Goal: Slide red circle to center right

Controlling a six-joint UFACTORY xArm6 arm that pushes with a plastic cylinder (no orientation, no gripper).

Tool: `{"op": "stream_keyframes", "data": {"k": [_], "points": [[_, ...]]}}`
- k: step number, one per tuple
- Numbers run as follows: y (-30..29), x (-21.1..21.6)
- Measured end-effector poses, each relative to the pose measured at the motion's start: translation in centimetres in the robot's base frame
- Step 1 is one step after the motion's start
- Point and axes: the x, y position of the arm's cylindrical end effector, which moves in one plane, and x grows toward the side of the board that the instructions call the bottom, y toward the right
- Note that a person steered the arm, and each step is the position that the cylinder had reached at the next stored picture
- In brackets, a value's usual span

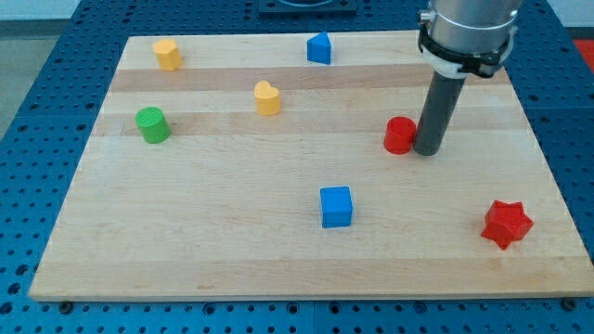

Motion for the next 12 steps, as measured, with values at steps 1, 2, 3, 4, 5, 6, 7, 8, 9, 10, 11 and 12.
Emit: {"op": "stream_keyframes", "data": {"k": [1, 2, 3, 4, 5, 6, 7, 8, 9, 10, 11, 12], "points": [[-1.0, 2.2], [-4.2, 2.9], [-7.8, 2.5], [-8.1, 0.5], [-6.1, -0.4], [-3.3, -0.6], [-1.4, -1.7], [-1.1, -3.4], [-1.1, -4.4], [-0.8, -5.6], [0.5, -5.8], [2.0, -5.4]]}}
